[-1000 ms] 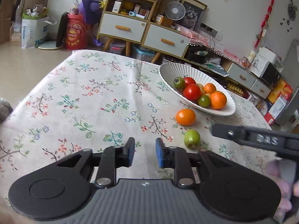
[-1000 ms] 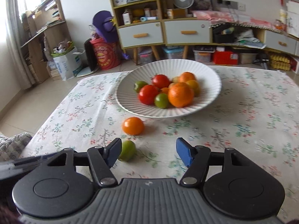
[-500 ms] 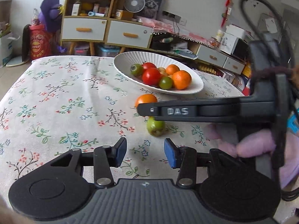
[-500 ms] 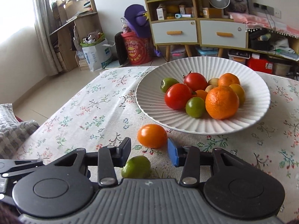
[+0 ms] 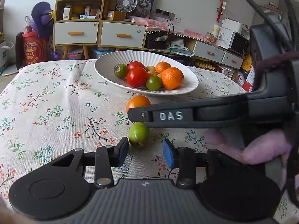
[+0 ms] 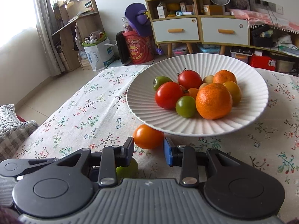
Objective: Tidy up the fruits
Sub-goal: 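Grasp the green lime with the left tool while the right tool grasps the orange tomato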
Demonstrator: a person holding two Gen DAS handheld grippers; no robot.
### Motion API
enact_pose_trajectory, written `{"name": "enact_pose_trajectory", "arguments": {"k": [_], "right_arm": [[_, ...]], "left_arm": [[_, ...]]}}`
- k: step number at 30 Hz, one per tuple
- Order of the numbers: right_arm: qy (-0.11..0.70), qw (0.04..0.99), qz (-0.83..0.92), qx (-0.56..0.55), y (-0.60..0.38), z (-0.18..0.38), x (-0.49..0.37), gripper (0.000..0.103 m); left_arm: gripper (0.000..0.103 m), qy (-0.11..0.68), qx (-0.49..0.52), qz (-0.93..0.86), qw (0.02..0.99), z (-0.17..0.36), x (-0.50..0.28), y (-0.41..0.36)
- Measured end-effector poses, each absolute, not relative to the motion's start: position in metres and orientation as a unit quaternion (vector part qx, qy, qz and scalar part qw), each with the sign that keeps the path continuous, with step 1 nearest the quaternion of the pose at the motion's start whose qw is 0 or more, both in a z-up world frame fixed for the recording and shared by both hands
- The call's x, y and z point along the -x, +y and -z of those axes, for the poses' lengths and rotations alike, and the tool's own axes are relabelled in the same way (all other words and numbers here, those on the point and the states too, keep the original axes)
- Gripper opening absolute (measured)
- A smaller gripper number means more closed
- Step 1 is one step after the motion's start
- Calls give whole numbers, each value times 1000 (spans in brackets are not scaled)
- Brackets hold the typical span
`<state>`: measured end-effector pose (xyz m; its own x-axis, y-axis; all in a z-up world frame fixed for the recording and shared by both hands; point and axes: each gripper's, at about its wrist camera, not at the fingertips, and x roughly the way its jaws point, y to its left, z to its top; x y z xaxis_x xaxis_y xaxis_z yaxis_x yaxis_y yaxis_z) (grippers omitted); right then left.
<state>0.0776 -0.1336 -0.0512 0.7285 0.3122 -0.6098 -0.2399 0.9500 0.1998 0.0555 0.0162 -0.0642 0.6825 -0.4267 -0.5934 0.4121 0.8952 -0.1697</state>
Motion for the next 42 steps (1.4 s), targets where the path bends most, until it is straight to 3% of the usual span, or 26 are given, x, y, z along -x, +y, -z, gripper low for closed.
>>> {"name": "enact_pose_trajectory", "arguments": {"k": [4,19,21,23,30,33,35,37,42], "right_arm": [[345,928,-134,-46,-143,50,-72,31],[350,929,-112,-33,-147,36,-52,31],[349,929,-116,-33,-147,32,-51,31],[345,930,-120,-32,-146,28,-51,31],[333,934,-127,-31,-151,17,-58,31],[333,934,-126,-38,-159,19,-56,31],[335,933,-127,-45,-163,22,-55,31],[339,930,-130,-54,-165,25,-55,31],[345,926,-146,-47,-164,31,-53,31]], "left_arm": [[34,326,7,223,918,65,-55,17],[32,330,14,204,921,54,-47,29],[30,328,19,202,923,51,-46,31],[19,326,22,197,924,47,-47,33],[19,328,41,192,924,40,-53,37],[23,330,50,189,924,46,-54,40],[41,329,56,190,923,49,-53,43],[48,330,60,192,922,50,-53,42],[51,337,26,187,923,56,-51,27]]}}
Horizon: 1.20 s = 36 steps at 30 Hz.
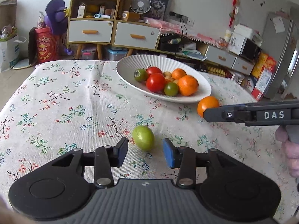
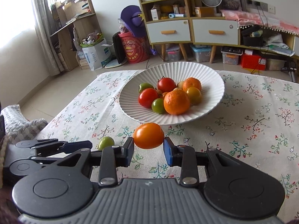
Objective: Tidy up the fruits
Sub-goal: 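Grasp the green lime with the left tool while the right tool grasps the orange tomato, then carry the lime and orange tomato into the white bowl and open both tools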
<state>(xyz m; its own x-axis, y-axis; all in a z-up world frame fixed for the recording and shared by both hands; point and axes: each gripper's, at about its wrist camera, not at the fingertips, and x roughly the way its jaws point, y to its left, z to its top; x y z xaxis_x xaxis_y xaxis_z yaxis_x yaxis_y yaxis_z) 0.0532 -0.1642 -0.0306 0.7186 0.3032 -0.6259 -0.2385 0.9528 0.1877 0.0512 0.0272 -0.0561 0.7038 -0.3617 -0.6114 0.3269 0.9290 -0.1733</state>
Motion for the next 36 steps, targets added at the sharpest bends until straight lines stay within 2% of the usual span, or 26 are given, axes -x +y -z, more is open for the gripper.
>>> {"name": "enact_pose_trajectory", "arguments": {"k": [8,9,11,24,36], "right_arm": [[351,922,-155,-40,-167,36,-46,31],[352,922,-155,-41,-168,37,-45,31],[353,922,-155,-42,-169,37,-43,31],[331,930,-144,-65,-184,19,-45,31],[307,942,-99,-87,-200,9,-94,31]], "left_arm": [[50,333,25,153,930,63,-61,15],[49,332,24,150,931,63,-61,14],[35,333,21,144,932,63,-62,10],[35,327,27,163,931,45,-57,3],[35,294,31,164,941,10,-118,-12]]}}
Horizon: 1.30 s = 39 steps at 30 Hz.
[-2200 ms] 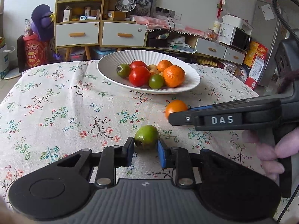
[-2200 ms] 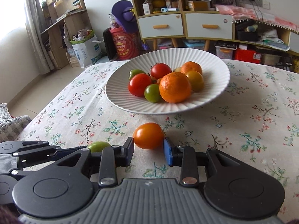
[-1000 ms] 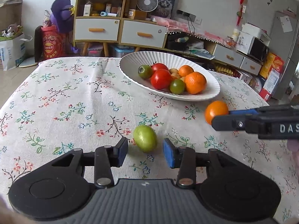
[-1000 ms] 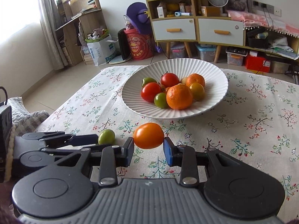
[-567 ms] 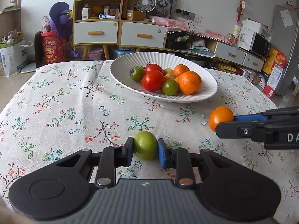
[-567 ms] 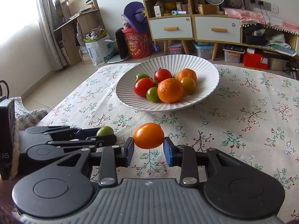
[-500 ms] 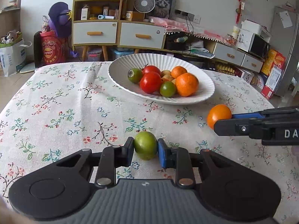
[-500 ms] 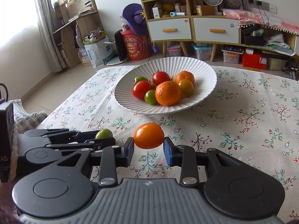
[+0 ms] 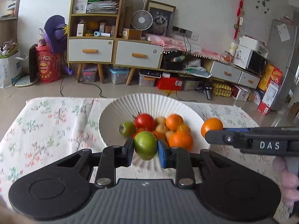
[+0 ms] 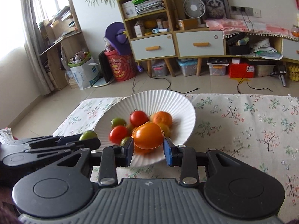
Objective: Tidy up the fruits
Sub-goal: 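Carry the lime and orange tomato into the white bowl and open both tools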
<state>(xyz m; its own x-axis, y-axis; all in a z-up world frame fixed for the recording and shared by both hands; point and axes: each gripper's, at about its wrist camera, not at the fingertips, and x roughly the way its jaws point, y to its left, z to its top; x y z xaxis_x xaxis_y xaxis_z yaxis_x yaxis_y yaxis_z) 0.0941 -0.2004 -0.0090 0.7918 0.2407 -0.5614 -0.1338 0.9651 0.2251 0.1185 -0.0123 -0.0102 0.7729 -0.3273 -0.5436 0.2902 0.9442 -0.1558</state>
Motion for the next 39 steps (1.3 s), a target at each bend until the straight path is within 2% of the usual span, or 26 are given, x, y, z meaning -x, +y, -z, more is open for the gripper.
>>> {"name": "enact_pose_trajectory", "arguments": {"k": [10,32,36,39], "right_arm": [[305,948,-74,-47,-203,12,-133,31],[312,947,-65,-32,-205,25,-150,32],[316,946,-68,-35,-207,21,-148,41],[315,946,-68,-34,-206,17,-144,55]], "left_arm": [[35,294,15,157,943,14,-170,-28],[35,316,2,205,926,33,-205,-54],[39,313,-3,206,927,29,-198,-51],[48,323,4,202,925,23,-195,-46]]}}
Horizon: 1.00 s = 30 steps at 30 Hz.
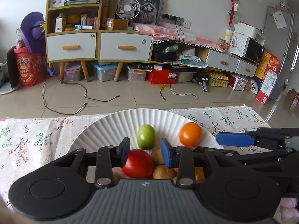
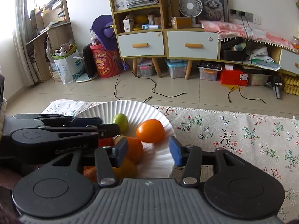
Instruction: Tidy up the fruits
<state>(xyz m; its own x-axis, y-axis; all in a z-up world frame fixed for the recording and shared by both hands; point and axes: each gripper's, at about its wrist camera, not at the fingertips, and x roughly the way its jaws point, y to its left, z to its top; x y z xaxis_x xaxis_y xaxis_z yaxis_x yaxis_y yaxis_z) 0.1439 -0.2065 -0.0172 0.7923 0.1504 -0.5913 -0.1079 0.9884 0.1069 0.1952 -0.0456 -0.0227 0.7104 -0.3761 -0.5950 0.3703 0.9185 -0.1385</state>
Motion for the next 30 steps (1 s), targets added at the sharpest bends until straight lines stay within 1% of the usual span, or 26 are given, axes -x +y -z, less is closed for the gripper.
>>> {"name": "enact_pose_trajectory", "arguments": {"k": [1,2,4,7,9,11,14,17,20,30], "right_arm": [[314,946,-69,-34,-206,16,-143,61],[315,946,-70,-35,-205,15,-141,63],[319,944,-71,-33,-203,13,-139,65],[326,943,-67,-26,-198,12,-136,70],[330,941,-64,-20,-195,10,-132,75],[335,940,-63,-16,-192,9,-127,83],[337,940,-60,-13,-190,6,-117,89],[339,939,-51,-16,-191,1,-110,94],[346,937,-33,-15,-191,-2,-103,99],[362,932,-7,5,-182,-12,-67,102]], "left_arm": [[53,324,8,200,925,21,-193,-42],[61,325,11,197,925,20,-191,-39],[70,324,15,190,926,17,-185,-33],[78,324,14,180,929,14,-175,-26],[83,325,12,173,930,12,-168,-22],[91,326,4,162,931,9,-161,-20],[99,324,-9,149,934,4,-150,-17],[103,324,-12,136,936,-2,-140,-13],[103,327,-15,120,937,-8,-130,-9],[103,363,-21,85,928,-13,-98,-1]]}}
